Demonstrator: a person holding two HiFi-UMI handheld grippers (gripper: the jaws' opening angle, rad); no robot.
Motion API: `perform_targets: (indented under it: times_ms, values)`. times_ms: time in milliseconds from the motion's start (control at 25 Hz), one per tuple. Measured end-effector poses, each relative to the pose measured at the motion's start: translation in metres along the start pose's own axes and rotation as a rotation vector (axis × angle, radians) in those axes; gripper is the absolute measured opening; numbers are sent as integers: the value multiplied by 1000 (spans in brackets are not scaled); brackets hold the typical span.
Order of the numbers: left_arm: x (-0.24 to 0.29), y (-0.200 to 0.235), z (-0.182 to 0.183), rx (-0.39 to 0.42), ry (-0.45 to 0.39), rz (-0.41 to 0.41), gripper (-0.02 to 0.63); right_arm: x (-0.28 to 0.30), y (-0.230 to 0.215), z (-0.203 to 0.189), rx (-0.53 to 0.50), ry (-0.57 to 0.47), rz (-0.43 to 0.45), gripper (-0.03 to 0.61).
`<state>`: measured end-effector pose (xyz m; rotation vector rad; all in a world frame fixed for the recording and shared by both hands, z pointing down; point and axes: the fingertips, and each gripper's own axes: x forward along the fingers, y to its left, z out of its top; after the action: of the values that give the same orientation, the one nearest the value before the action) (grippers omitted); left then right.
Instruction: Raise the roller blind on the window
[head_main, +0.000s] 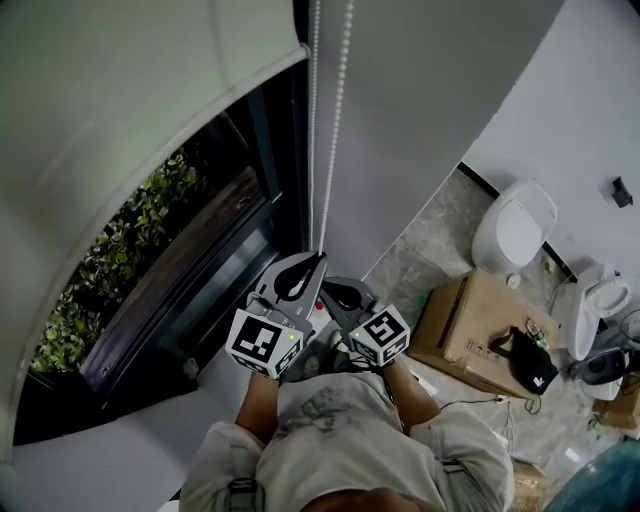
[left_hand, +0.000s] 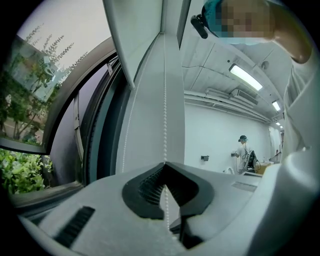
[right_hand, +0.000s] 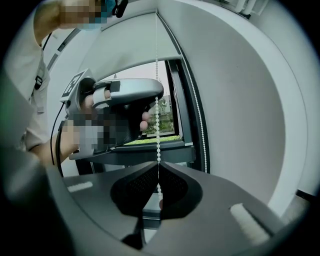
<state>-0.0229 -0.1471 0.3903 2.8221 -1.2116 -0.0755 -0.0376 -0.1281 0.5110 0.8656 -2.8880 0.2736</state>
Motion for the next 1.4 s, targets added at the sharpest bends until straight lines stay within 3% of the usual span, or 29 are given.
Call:
perform_targets:
  times_ms: [680, 880, 1120, 1400]
  values:
    - [-5, 2, -47, -51, 93, 7, 8, -3, 1, -46, 29, 112, -9, 11]
    - [-7, 4, -47, -42, 92, 18, 8, -10, 4, -42, -33, 118, -27, 21]
    - [-7, 6, -46, -40, 92, 26, 9, -31, 7, 12, -62, 14, -19, 84]
    - [-5, 4, -47, -37, 92, 23, 9, -45, 1, 109, -132, -187, -14, 91]
